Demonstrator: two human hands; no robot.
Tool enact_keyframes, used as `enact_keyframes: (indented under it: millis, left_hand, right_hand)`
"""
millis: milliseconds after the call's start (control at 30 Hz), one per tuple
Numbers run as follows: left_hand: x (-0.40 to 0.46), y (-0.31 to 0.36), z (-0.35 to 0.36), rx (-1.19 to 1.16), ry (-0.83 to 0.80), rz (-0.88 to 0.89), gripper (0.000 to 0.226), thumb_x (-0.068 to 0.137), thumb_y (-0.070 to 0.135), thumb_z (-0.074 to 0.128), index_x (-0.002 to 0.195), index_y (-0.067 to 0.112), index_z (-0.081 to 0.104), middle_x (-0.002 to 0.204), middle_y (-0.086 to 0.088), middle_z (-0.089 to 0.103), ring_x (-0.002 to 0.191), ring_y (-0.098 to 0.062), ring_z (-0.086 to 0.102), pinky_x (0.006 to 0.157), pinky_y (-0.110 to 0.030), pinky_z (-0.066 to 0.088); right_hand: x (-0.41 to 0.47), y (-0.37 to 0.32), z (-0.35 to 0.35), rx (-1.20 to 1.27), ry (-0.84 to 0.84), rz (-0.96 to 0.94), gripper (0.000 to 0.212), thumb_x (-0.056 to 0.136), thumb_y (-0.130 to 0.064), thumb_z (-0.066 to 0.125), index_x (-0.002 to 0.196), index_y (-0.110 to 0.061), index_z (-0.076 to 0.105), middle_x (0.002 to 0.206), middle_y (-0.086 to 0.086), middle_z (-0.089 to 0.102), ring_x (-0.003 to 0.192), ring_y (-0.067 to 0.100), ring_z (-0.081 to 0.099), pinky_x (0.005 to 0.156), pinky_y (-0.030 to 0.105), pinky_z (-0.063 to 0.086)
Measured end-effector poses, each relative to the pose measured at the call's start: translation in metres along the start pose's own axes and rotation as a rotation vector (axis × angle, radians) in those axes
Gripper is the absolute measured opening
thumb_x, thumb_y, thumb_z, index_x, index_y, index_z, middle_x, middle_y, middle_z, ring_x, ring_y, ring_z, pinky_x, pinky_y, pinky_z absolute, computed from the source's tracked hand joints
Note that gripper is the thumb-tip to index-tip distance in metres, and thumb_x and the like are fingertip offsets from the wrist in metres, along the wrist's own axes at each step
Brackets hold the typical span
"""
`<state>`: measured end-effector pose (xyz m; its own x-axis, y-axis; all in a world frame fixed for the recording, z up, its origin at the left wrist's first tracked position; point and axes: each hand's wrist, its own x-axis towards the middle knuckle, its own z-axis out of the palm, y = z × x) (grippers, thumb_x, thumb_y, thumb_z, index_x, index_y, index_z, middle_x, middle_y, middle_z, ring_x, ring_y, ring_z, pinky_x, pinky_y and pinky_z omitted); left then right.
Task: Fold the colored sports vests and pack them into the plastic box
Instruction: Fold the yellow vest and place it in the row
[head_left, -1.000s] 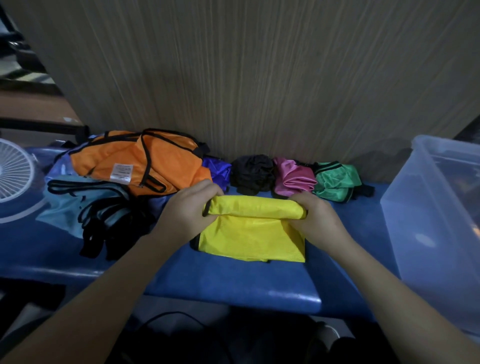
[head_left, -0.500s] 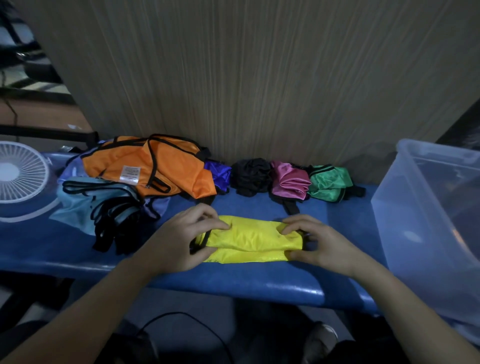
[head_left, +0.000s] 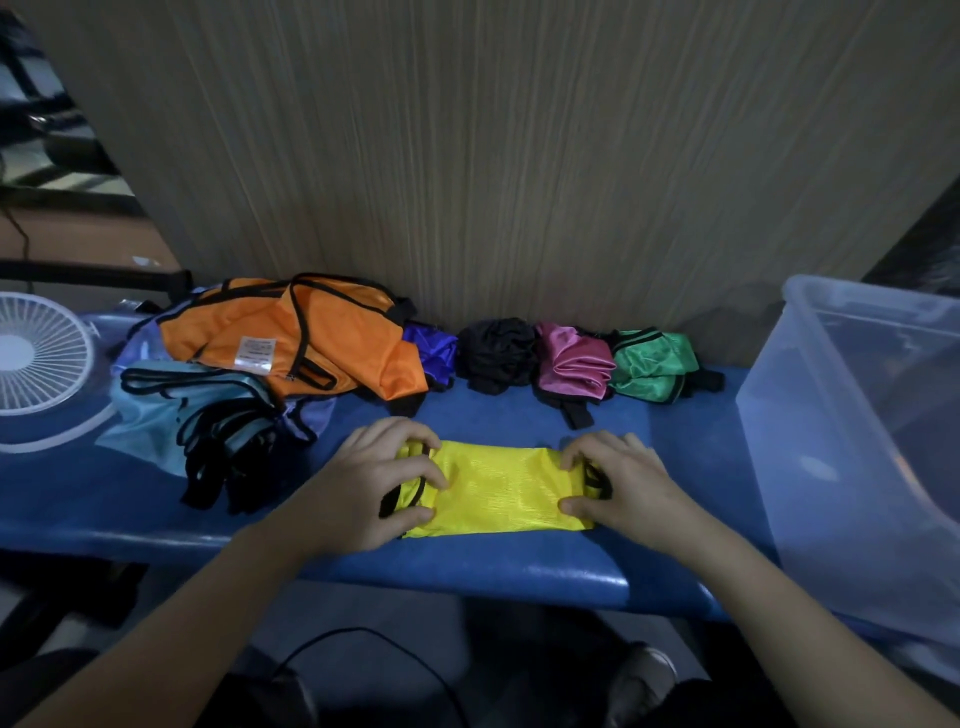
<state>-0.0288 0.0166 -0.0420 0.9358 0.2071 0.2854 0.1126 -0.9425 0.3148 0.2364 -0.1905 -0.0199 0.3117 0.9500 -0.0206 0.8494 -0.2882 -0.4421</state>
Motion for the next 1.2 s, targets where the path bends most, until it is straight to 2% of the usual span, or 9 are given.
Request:
enact_keyframes:
  millis: [133, 233, 400, 500, 600, 767, 967, 1067, 1200]
  left_hand:
    - [-0.003, -0.007, -0.012, -0.171, -0.114, -0.091, 0.028, 0.087, 0.045, 0.063, 0.114, 0.042, 0.061, 0.140, 0.030, 0.039, 0.128, 0.003, 0.044, 0.105, -0.038, 0.038]
    - [-0.005, -0.012, -0.017, -0.173, -0.100, -0.143, 0.029, 0.079, 0.057, 0.066, 0.105, 0.043, 0.065, 0.131, 0.028, 0.047, 0.124, 0.004, 0.050, 0.100, -0.039, 0.045]
    - [0.003, -0.010, -0.014, -0.122, -0.198, -0.179, 0.035, 0.073, 0.043, 0.084, 0.099, 0.040, 0.060, 0.154, 0.034, 0.019, 0.137, 0.009, 0.028, 0.103, -0.018, 0.028]
    - [0.004, -0.007, -0.014, -0.182, -0.243, -0.220, 0.033, 0.076, 0.043, 0.080, 0.098, 0.042, 0.055, 0.142, 0.037, 0.030, 0.120, 0.011, 0.044, 0.090, -0.016, 0.036]
    - [0.004, -0.004, -0.011, -0.151, -0.198, -0.175, 0.032, 0.075, 0.063, 0.069, 0.097, 0.043, 0.059, 0.123, 0.027, 0.041, 0.115, 0.005, 0.044, 0.092, -0.019, 0.037]
    - [0.005, 0.006, -0.014, -0.207, -0.226, -0.146, 0.053, 0.077, 0.086, 0.045, 0.104, 0.045, 0.065, 0.113, 0.021, 0.044, 0.108, -0.001, 0.050, 0.093, -0.022, 0.041]
    - [0.005, 0.024, -0.007, -0.249, -0.299, -0.131, 0.051, 0.082, 0.080, 0.046, 0.118, 0.048, 0.063, 0.109, 0.020, 0.044, 0.102, -0.001, 0.052, 0.089, -0.021, 0.043]
    - [0.008, 0.028, -0.005, -0.286, -0.314, -0.151, 0.055, 0.081, 0.082, 0.046, 0.123, 0.050, 0.061, 0.107, 0.018, 0.045, 0.100, -0.001, 0.053, 0.089, -0.024, 0.045]
    - [0.013, 0.027, -0.014, -0.515, -0.389, -0.213, 0.042, 0.086, 0.067, 0.057, 0.125, 0.052, 0.064, 0.107, 0.014, 0.058, 0.098, -0.008, 0.059, 0.087, -0.020, 0.046]
  right_hand:
    - [-0.001, -0.001, -0.003, 0.027, -0.008, 0.172, 0.068, 0.079, -0.044, 0.080, 0.136, -0.030, 0.045, 0.125, -0.018, 0.048, 0.117, 0.016, 0.041, 0.098, 0.034, 0.033]
    - [0.002, -0.002, 0.000, 0.003, -0.036, 0.221, 0.072, 0.080, -0.046, 0.078, 0.142, -0.029, 0.046, 0.124, -0.008, 0.047, 0.118, 0.019, 0.041, 0.101, 0.037, 0.035]
    - [0.009, -0.003, -0.002, 0.084, -0.081, 0.298, 0.047, 0.073, -0.045, 0.082, 0.108, -0.028, 0.056, 0.102, -0.006, 0.044, 0.110, 0.022, 0.044, 0.092, 0.036, 0.042]
    - [0.012, -0.003, -0.001, 0.253, -0.049, 0.289, 0.038, 0.070, -0.033, 0.084, 0.087, -0.028, 0.051, 0.089, -0.003, 0.051, 0.091, 0.020, 0.052, 0.070, 0.032, 0.044]
    - [0.014, -0.007, -0.001, 0.395, 0.007, 0.312, 0.037, 0.072, -0.019, 0.081, 0.093, -0.024, 0.051, 0.079, 0.000, 0.052, 0.071, 0.015, 0.051, 0.060, 0.033, 0.044]
    - [0.028, -0.003, -0.001, 0.675, 0.121, 0.399, 0.041, 0.075, -0.010, 0.077, 0.102, -0.025, 0.049, 0.089, 0.010, 0.056, 0.075, 0.020, 0.052, 0.063, 0.038, 0.043]
    - [0.047, -0.007, -0.001, 0.894, 0.251, 0.439, 0.039, 0.085, -0.002, 0.068, 0.112, -0.024, 0.051, 0.101, 0.008, 0.058, 0.084, 0.021, 0.055, 0.071, 0.039, 0.046]
    - [0.056, -0.014, 0.000, 1.167, 0.256, 0.458, 0.044, 0.084, 0.003, 0.071, 0.120, -0.015, 0.054, 0.106, 0.010, 0.064, 0.095, 0.028, 0.066, 0.087, 0.048, 0.055]
    - [0.061, -0.019, 0.007, 1.290, 0.241, 0.405, 0.056, 0.078, 0.013, 0.072, 0.125, -0.012, 0.056, 0.123, 0.016, 0.064, 0.111, 0.034, 0.065, 0.092, 0.046, 0.057]
